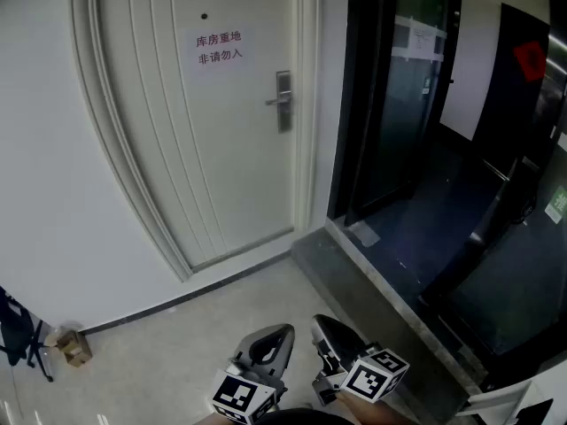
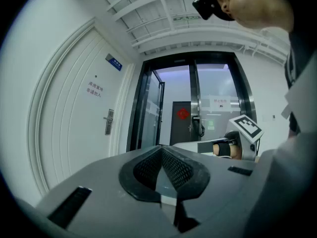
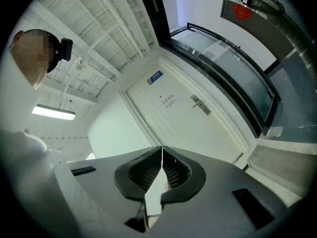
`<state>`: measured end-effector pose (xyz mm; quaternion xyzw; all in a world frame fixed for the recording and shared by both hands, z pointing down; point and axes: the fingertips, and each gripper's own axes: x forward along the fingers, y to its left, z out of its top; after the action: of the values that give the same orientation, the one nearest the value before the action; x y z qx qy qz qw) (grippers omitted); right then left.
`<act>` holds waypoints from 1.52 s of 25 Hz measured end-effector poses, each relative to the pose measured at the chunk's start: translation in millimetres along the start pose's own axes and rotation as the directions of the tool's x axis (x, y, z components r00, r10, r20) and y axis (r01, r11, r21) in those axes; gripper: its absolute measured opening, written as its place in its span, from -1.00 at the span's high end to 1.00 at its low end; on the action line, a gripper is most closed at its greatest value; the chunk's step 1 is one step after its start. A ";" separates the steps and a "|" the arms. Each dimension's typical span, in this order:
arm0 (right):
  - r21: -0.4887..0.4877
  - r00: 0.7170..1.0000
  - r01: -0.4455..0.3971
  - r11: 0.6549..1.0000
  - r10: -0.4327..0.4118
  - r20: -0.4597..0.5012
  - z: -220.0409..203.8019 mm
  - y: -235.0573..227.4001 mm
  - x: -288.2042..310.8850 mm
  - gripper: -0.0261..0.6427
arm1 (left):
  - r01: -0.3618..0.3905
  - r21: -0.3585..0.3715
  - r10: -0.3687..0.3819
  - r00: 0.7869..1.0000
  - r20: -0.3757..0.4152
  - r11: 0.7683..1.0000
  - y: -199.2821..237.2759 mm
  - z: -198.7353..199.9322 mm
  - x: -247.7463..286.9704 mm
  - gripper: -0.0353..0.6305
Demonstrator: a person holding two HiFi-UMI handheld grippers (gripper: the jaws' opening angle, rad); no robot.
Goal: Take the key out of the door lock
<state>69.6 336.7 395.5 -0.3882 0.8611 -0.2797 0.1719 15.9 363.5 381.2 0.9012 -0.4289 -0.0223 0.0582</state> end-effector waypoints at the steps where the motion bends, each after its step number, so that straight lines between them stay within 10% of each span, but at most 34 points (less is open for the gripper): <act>1: -0.002 1.000 0.001 1.000 -0.001 0.002 1.2 -1.0 -1.6 0.88 | -0.001 0.006 0.001 1.000 -0.001 1.000 -0.7 0.2 0.9 0.88; 21: -0.097 1.000 0.011 0.995 -0.009 0.013 33.4 -42.4 0.0 0.87 | -0.027 -0.010 0.027 1.000 -0.012 1.000 4.4 -6.0 53.0 0.88; 38: -0.117 0.996 0.082 0.990 -0.078 0.043 73.5 -119.5 169.8 0.87 | 0.039 -0.028 -0.040 0.999 -0.008 0.999 155.9 11.4 171.3 0.88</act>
<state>67.1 116.5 397.9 -0.4372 0.8565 -0.2273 0.1535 2.9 132.1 390.9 0.9087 -0.4104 -0.0255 0.0720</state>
